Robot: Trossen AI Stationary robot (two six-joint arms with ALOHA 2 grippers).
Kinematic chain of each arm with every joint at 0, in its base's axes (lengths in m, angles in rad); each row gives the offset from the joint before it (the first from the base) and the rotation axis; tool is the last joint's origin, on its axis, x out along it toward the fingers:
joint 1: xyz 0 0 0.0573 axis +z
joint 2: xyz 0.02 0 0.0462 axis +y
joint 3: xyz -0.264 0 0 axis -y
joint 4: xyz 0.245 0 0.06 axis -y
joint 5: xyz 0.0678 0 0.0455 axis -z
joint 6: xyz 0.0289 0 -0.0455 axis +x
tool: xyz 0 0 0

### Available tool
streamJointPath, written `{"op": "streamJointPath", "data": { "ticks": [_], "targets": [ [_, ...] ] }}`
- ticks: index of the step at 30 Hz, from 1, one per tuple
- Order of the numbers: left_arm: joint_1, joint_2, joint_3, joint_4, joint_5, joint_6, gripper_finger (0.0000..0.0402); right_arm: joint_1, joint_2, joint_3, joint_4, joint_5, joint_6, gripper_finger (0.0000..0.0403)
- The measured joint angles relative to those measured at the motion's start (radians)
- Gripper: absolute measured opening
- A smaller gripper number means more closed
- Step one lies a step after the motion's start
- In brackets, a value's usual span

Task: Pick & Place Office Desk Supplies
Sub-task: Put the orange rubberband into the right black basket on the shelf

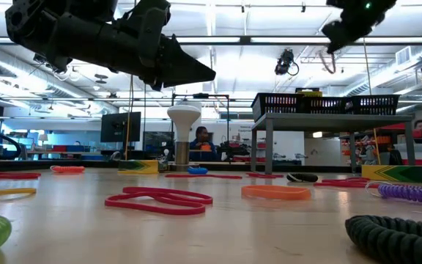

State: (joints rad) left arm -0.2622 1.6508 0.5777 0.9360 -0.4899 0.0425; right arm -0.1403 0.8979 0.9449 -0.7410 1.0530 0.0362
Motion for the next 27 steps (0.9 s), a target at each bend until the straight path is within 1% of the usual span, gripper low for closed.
{"op": "streamJointPath", "data": {
  "ticks": [5,10,14,22,27],
  "targets": [
    [0.0,0.0,0.0,0.002,0.0,0.0,0.0031,-0.175,0.003,0.002,-0.082,-0.036,0.03,0.0],
    [0.001,0.0,0.0,0.011,-0.005,0.001,0.003,-0.306,0.034,-0.002,-0.13,-0.047,0.035,0.0],
    [0.001,0.0,0.001,0.031,-0.005,0.006,0.003,-0.399,0.089,-0.003,-0.15,-0.048,0.011,0.0001],
    [0.002,0.0,0.001,0.031,-0.006,0.006,0.003,-0.503,0.185,-0.003,-0.15,-0.048,-0.008,0.0007],
    [0.001,0.0,0.001,0.035,-0.007,0.006,0.003,-0.54,0.209,-0.003,-0.15,-0.048,-0.007,0.0017]
  ]
}}
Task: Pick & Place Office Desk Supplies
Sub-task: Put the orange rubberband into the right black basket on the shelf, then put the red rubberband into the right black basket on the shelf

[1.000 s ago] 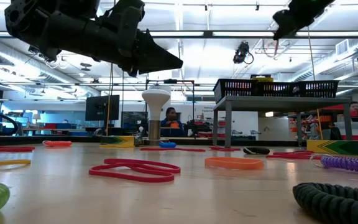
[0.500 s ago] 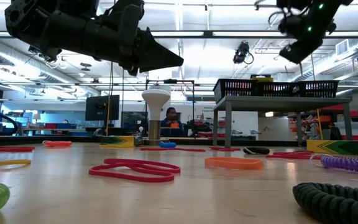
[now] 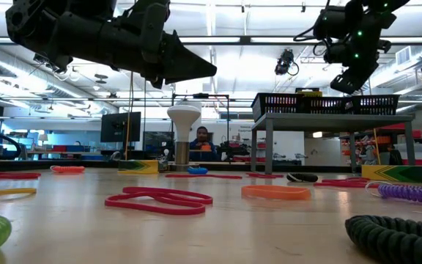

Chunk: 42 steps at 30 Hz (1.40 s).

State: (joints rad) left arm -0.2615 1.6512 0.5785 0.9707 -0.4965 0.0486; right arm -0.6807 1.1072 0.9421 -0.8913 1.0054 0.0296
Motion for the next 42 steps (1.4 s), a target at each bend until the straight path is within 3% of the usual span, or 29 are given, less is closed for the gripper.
{"op": "streamJointPath", "data": {
  "ticks": [15,22,27,31,34,42],
  "targets": [
    [0.0,0.0,0.0,0.001,0.027,0.0,0.003,-0.002,-0.001,0.0,0.003,-0.002,0.018,0.0095],
    [0.0,0.0,0.0,0.001,0.027,0.0,0.003,-0.002,-0.001,0.0,0.001,-0.077,0.031,0.0102],
    [0.0,0.0,0.0,0.0,0.026,0.0,0.003,-0.015,-0.001,0.0,-0.027,-0.174,0.046,0.0092],
    [0.0,0.0,0.0,0.0,0.026,-0.006,0.003,-0.06,-0.001,-0.001,-0.075,-0.277,0.087,0.0047],
    [0.0,0.0,0.0,0.0,0.026,-0.006,0.003,-0.08,-0.001,-0.001,-0.089,-0.288,0.085,0.001],
    [0.0,0.001,0.0,0.009,0.026,-0.006,0.003,-0.05,-0.009,0.051,-0.131,-0.29,0.07,0.0018]
  ]
}}
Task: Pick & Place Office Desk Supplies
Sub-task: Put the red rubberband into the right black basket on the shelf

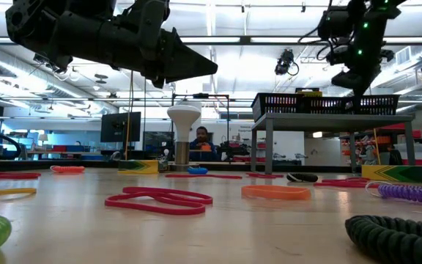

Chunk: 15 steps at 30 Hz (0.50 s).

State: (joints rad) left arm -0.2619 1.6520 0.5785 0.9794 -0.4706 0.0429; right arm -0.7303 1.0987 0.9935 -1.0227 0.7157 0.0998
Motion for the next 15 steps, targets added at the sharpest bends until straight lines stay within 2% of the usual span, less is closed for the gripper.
{"op": "streamJointPath", "data": {
  "ticks": [4,7,15],
  "targets": [
    [0.0,0.0,0.0,0.0,0.0,0.0,0.003,0.098,-0.056,0.014,-0.047,-0.039,0.044,0.0005],
    [0.0,0.0,0.0,-0.002,0.0,0.0,0.003,0.212,-0.124,-0.03,-0.033,-0.077,0.094,0.0005],
    [0.0,0.0,0.0,-0.002,0.0,0.002,0.003,0.585,-0.245,-0.261,0.23,-0.15,0.228,0.0002]
  ]
}}
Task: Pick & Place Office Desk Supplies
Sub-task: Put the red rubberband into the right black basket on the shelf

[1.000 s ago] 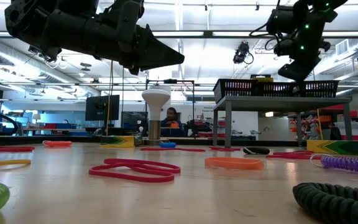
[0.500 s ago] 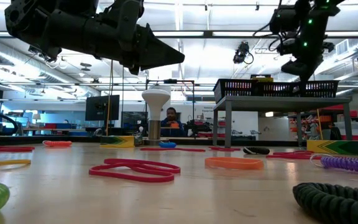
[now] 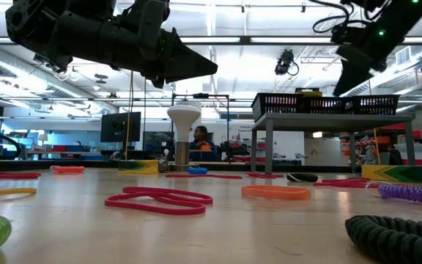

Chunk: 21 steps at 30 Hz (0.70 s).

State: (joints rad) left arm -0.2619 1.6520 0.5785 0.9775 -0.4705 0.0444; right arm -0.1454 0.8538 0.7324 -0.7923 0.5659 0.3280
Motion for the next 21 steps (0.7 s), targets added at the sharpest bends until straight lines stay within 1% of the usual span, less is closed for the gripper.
{"op": "streamJointPath", "data": {
  "ticks": [6,10,12,16,21],
  "targets": [
    [0.0,0.0,0.0,-0.001,0.0,0.0,0.003,0.262,0.022,-0.149,0.318,0.034,0.027,0.0002],
    [0.0,0.0,0.0,-0.001,0.0,0.0,0.003,0.413,0.056,-0.211,0.498,0.064,0.03,0.0002],
    [0.0,0.0,0.0,-0.006,0.0,0.0,0.003,0.48,0.081,-0.219,0.521,0.091,0.049,0.0002],
    [0.0,0.0,0.0,-0.008,0.0,0.0,0.003,0.599,0.133,-0.219,0.495,0.159,0.149,0.0002],
    [0.0,0.0,0.0,-0.008,0.0,0.0,0.003,0.708,0.218,-0.219,0.475,0.171,0.268,0.0003]
  ]
}}
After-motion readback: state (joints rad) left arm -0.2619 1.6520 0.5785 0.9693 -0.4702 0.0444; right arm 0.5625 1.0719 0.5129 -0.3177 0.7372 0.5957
